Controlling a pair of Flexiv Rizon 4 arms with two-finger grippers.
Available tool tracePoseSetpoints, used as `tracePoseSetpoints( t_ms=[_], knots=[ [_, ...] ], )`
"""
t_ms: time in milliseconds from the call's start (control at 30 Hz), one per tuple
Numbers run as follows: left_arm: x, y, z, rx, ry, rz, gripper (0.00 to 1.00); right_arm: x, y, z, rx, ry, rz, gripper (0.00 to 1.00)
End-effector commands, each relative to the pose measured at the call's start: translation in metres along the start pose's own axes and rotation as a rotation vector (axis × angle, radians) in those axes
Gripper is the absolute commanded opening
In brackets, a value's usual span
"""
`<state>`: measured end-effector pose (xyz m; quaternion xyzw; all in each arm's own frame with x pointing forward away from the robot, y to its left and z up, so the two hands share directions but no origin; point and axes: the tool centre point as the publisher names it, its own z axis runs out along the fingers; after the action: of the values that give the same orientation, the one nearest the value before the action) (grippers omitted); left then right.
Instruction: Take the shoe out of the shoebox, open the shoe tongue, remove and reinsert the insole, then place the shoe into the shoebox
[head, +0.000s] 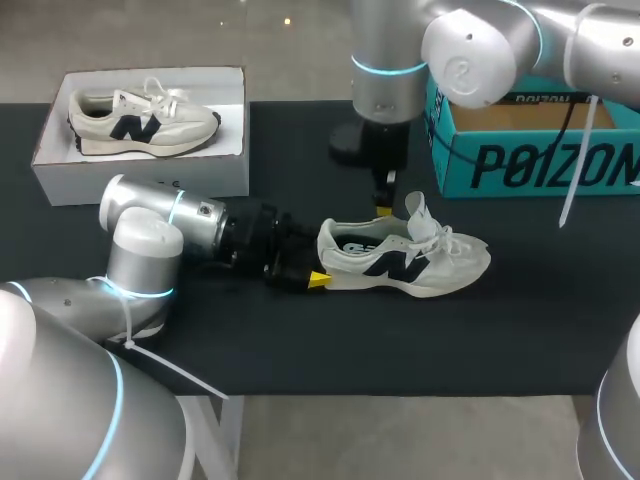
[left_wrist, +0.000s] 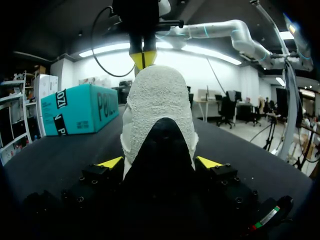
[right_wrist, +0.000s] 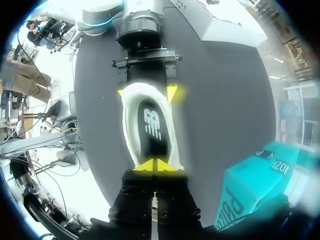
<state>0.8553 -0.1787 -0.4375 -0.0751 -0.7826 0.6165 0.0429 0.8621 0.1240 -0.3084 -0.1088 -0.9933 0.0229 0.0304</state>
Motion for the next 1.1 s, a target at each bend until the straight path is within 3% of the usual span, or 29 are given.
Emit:
tracePoseSetpoints(
  t_ms=[33,333,867,1100],
  knots=[
    [-0.002,0.005,0.001,0.001,0.002,0.001,0.0,0.008,0.0,0.005,0.001,0.0,-0.003,0.0],
    [-0.002,0.005,0.001,0.001,0.002,0.001,0.0,0.013,0.006,0.028,0.028,-0.003,0.003,0.0],
    [-0.002,0.005,0.001,0.001,0.002,0.001,0.0,-0.019,0.002,0.064,0.054,-0.018,0.04,0.0],
    [-0.002,0.005,0.001,0.001,0.002,0.001,0.0,-0.022,0.0,0.07,0.053,-0.027,0.051,0.0]
  ],
)
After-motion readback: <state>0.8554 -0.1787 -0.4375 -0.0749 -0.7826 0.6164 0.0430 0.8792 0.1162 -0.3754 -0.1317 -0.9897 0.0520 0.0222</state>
